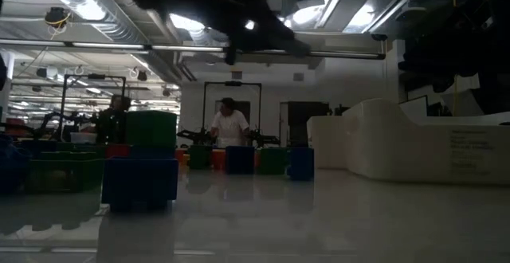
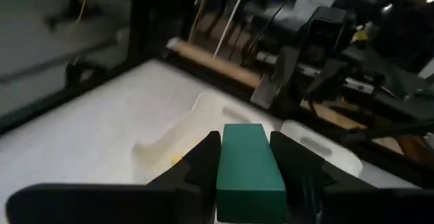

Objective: Sort blocks by size
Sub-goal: Put the green thin rectangle block into the top white bin, then put the green cube block into the bottom white bin

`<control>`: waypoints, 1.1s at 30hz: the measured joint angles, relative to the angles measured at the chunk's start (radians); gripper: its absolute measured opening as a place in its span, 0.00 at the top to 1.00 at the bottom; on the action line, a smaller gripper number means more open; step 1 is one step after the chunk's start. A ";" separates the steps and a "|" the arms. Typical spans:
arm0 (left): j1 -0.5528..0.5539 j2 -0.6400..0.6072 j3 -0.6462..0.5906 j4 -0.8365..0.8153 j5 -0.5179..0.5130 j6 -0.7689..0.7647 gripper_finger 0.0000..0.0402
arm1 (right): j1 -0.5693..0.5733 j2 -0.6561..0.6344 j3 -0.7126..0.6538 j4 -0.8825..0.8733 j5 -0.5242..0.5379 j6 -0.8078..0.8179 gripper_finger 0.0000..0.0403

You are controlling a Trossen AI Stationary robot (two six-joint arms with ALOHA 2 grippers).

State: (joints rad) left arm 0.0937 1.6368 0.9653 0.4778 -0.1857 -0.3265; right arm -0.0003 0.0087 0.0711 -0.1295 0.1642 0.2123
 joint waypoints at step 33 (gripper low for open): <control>0.029 0.376 0.137 0.258 0.003 0.139 0.53 | 0.000 0.000 0.000 0.000 0.000 0.000 0.67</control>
State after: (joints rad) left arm 0.1226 2.0124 1.1023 0.7362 -0.1826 -0.1880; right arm -0.0004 0.0086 0.0711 -0.1299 0.1646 0.2121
